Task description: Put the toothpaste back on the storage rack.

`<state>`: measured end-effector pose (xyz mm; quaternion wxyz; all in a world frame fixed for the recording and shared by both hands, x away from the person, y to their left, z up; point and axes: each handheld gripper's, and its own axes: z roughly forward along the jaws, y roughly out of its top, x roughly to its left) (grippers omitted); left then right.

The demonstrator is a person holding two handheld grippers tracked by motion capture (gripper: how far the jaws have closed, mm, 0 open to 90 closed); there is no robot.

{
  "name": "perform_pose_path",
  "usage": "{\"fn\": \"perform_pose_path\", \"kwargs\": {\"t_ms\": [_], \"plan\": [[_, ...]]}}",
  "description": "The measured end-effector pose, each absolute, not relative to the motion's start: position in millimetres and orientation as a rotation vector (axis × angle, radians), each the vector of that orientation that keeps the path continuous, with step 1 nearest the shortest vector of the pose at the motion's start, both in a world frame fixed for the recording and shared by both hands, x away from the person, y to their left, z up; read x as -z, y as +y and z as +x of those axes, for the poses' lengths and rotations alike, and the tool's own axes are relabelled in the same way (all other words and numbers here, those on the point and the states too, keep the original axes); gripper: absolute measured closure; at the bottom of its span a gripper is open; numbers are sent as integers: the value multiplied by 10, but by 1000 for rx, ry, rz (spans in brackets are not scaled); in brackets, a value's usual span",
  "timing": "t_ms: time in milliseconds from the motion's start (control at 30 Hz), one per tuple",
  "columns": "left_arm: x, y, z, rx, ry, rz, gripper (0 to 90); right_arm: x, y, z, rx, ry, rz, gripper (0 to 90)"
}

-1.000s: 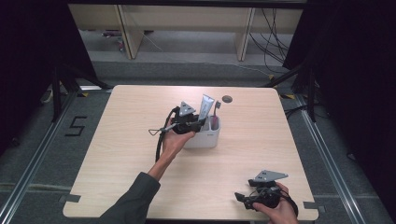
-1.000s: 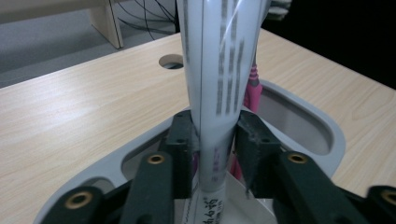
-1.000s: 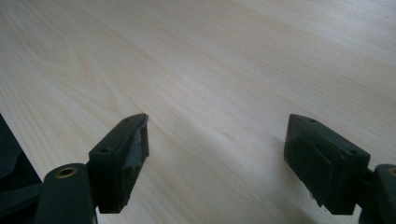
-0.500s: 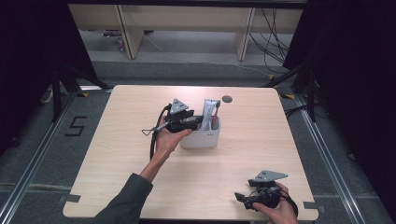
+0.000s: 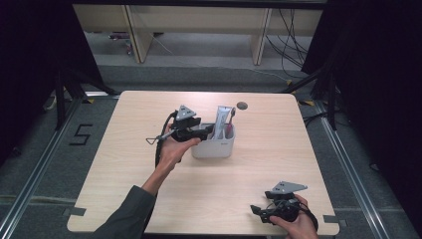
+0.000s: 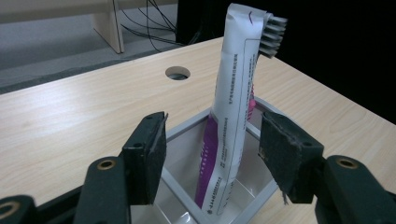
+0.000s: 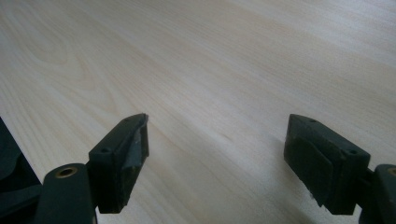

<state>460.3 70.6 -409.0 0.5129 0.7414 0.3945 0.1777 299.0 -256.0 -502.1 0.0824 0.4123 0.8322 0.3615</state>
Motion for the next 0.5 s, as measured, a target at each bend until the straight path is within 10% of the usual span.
{"fn": "perform_pose_path", "kwargs": {"t_ms": [500], "plan": [[4104,943,4497,-428,969,1786,334,5016,-2560,2989,-1073,2478,1230,232]]}}
